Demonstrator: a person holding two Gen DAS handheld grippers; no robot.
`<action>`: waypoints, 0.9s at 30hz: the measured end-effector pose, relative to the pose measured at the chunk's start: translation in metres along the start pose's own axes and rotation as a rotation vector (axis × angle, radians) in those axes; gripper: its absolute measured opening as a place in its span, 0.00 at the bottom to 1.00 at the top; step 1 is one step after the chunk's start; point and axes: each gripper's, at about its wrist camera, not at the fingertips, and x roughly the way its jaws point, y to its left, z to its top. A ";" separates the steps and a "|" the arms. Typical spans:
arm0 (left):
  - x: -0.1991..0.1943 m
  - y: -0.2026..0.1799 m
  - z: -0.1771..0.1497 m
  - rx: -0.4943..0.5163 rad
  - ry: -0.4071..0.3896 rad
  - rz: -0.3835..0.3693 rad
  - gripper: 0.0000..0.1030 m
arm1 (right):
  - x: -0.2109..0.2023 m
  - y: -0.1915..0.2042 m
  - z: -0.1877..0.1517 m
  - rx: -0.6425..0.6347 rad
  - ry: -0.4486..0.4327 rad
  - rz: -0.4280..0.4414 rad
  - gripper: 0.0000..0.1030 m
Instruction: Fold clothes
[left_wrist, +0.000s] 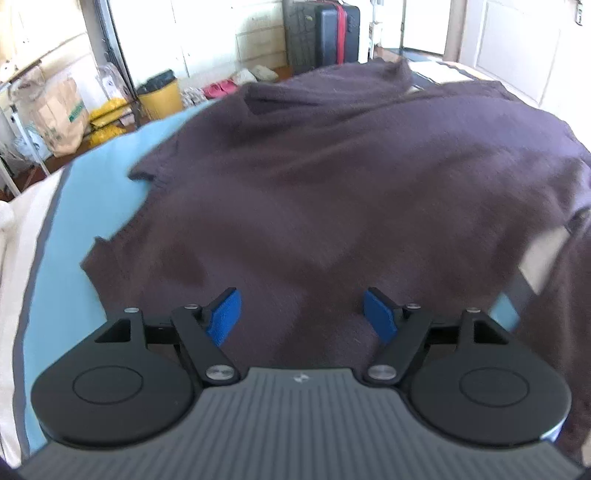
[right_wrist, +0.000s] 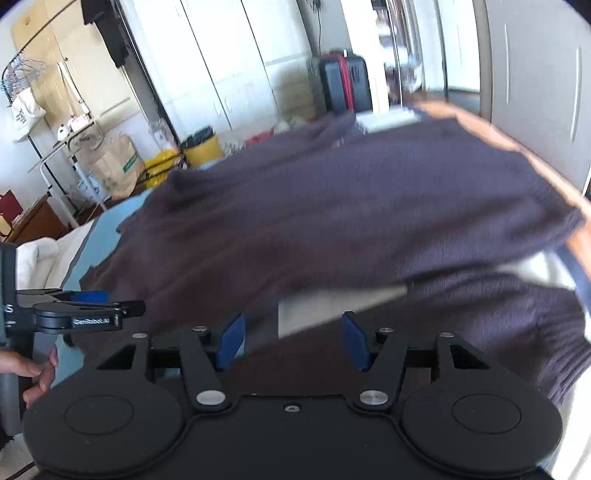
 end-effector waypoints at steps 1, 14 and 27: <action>-0.002 -0.003 0.000 0.012 0.001 -0.013 0.72 | 0.000 -0.004 -0.001 0.009 0.002 -0.019 0.62; -0.027 -0.059 -0.021 0.166 -0.045 -0.004 0.80 | -0.015 -0.045 -0.013 0.188 -0.026 -0.086 0.62; -0.045 -0.046 -0.039 0.032 -0.072 0.092 0.81 | -0.011 -0.037 -0.011 0.215 0.001 0.008 0.62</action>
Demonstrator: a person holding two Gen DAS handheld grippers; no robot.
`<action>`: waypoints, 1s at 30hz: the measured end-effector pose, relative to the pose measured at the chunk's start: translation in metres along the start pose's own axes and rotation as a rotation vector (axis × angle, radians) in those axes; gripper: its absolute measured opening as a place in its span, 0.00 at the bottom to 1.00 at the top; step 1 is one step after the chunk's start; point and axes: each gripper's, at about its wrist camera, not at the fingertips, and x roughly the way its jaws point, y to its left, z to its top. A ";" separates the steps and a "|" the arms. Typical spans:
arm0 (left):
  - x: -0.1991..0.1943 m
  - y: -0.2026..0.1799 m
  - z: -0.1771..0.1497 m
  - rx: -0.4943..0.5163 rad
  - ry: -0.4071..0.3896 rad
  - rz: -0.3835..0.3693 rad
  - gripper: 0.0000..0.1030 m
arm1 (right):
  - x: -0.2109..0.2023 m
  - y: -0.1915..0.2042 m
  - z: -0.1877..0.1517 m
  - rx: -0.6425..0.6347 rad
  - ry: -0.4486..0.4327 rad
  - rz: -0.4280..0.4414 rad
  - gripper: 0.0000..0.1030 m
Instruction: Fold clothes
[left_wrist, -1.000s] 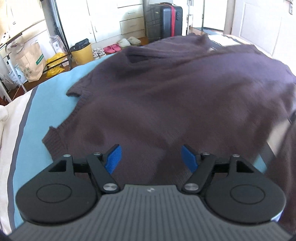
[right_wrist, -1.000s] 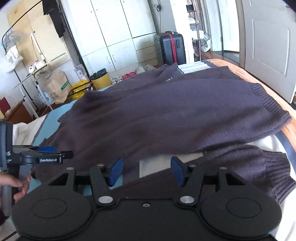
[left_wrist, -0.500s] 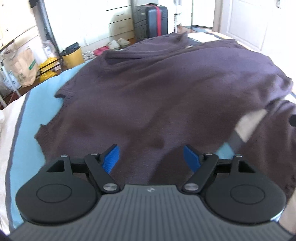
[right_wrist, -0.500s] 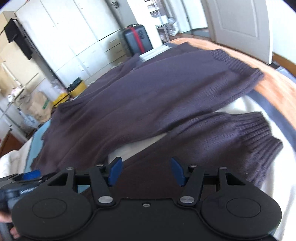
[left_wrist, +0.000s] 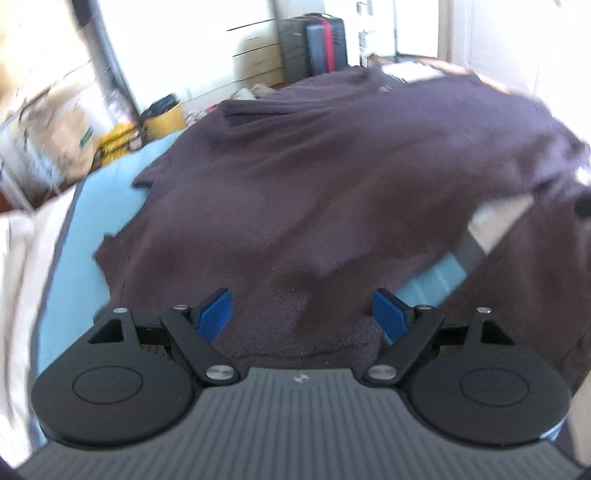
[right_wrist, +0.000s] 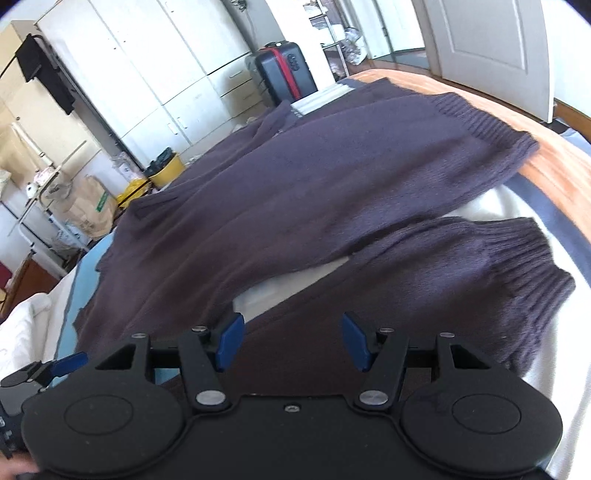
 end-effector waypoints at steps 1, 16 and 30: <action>-0.001 0.002 0.000 -0.014 -0.004 0.006 0.82 | 0.000 0.002 -0.001 -0.007 0.003 -0.002 0.64; -0.001 -0.031 0.004 0.053 -0.071 -0.015 0.82 | 0.017 -0.010 -0.002 0.067 0.034 0.047 0.66; 0.030 -0.030 0.004 -0.014 0.059 -0.038 0.82 | 0.019 0.006 -0.002 0.036 -0.029 0.075 0.66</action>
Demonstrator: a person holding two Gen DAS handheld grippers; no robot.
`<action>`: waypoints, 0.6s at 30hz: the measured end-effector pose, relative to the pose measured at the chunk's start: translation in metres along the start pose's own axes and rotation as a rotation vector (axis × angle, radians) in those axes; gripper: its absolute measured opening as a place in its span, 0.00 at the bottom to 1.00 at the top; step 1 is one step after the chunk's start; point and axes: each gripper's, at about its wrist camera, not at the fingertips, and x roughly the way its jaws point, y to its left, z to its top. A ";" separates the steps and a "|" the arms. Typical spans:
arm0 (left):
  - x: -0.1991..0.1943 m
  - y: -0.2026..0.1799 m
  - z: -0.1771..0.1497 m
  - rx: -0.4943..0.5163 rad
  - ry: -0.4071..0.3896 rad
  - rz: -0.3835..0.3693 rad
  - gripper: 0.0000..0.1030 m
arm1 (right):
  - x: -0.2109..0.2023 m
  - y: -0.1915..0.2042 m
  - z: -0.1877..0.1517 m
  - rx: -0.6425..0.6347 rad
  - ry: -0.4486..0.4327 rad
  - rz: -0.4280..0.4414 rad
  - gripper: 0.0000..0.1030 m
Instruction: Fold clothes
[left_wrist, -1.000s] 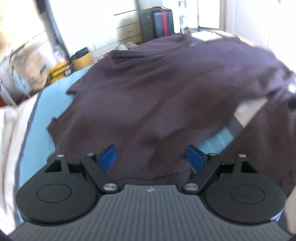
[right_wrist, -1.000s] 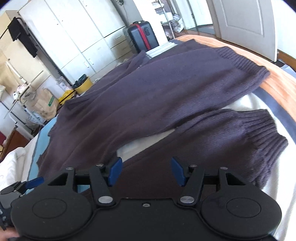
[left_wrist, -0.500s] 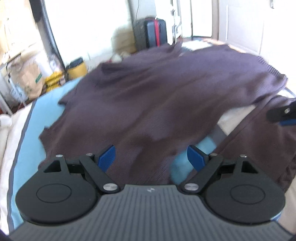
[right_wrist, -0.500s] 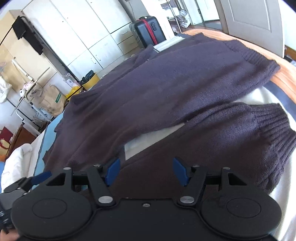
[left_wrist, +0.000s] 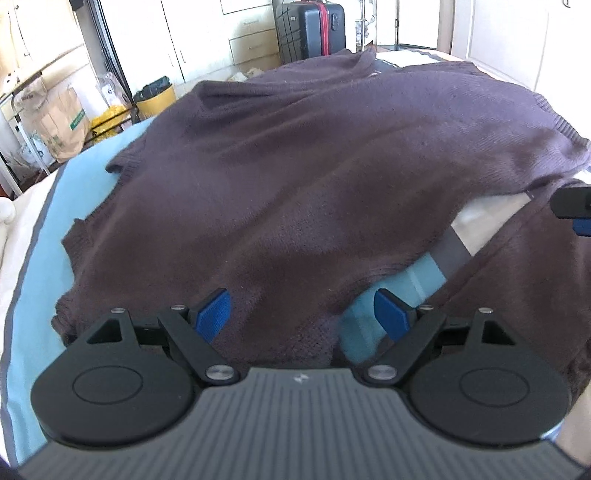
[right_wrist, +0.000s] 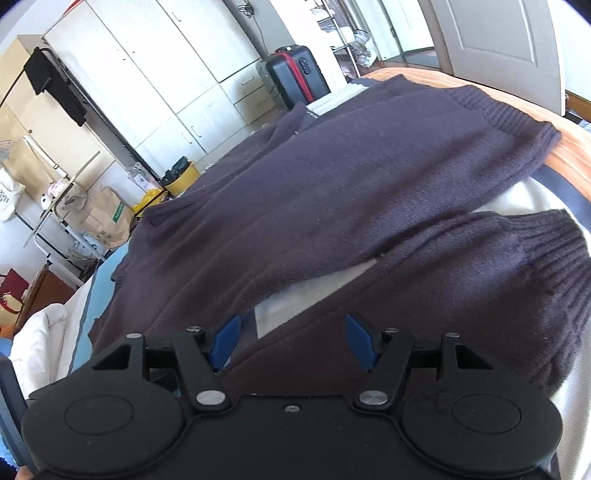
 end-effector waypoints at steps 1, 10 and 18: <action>0.002 0.000 0.001 0.002 0.005 -0.007 0.81 | 0.001 0.001 0.001 -0.002 0.000 0.009 0.66; 0.009 0.008 0.007 -0.034 0.014 -0.050 0.72 | -0.030 0.044 0.090 -0.496 0.178 -0.035 0.72; 0.028 -0.003 0.020 -0.038 0.101 -0.104 0.84 | 0.020 -0.042 0.121 -0.544 0.180 -0.123 0.81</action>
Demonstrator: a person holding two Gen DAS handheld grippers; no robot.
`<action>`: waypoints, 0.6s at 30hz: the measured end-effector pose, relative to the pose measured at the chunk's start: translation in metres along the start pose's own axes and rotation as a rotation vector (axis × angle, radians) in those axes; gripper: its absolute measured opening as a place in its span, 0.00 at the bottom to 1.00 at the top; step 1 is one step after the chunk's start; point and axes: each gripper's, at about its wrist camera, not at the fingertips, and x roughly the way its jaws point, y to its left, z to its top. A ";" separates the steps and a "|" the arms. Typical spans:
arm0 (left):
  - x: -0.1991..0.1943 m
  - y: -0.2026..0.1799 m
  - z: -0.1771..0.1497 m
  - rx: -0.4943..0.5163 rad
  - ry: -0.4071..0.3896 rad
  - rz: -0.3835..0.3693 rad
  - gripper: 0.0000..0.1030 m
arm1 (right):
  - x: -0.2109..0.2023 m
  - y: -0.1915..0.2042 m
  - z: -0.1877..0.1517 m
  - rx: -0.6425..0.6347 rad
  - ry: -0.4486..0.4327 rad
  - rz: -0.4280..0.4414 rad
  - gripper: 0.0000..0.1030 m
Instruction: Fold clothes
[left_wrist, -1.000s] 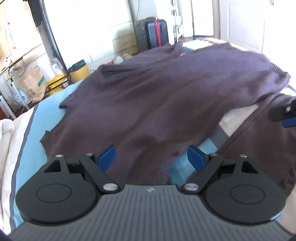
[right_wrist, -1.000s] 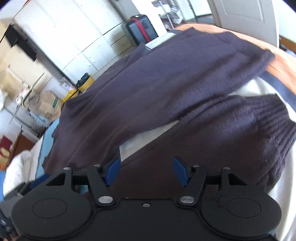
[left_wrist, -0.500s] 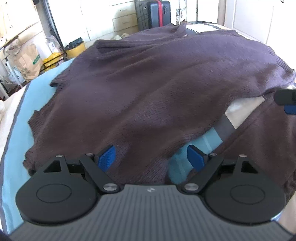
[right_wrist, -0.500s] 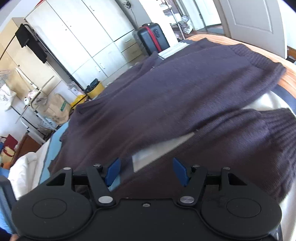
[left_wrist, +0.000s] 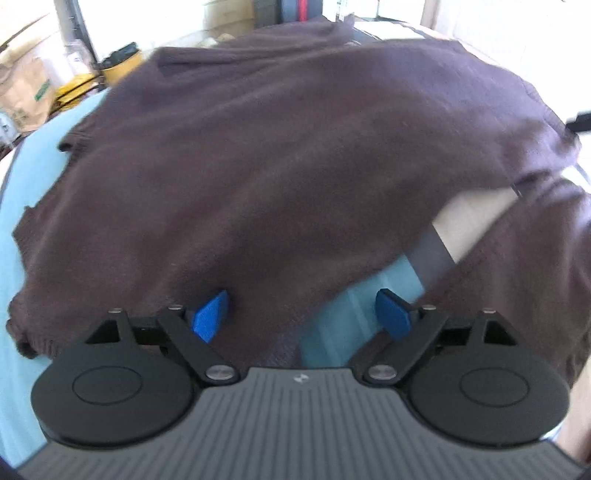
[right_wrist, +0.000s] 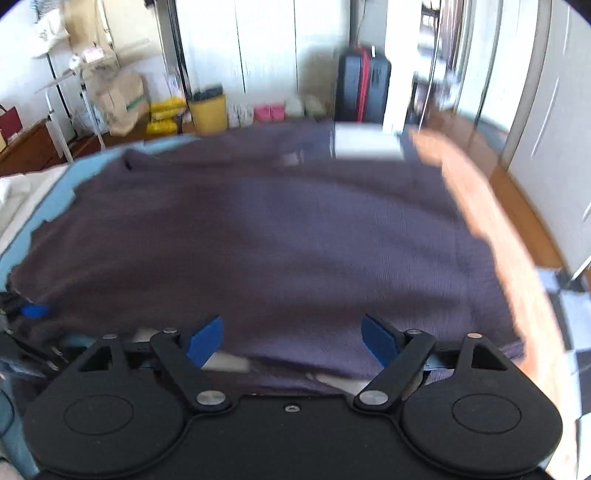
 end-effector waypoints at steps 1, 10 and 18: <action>0.000 0.001 0.001 -0.003 -0.007 0.000 0.84 | 0.005 -0.013 -0.004 -0.001 0.006 -0.006 0.81; 0.014 -0.025 0.009 0.156 -0.106 0.128 0.64 | 0.036 -0.139 -0.069 0.513 0.011 0.062 0.82; 0.006 -0.024 0.011 0.068 -0.155 0.068 0.09 | 0.061 -0.125 -0.049 0.433 -0.049 -0.061 0.81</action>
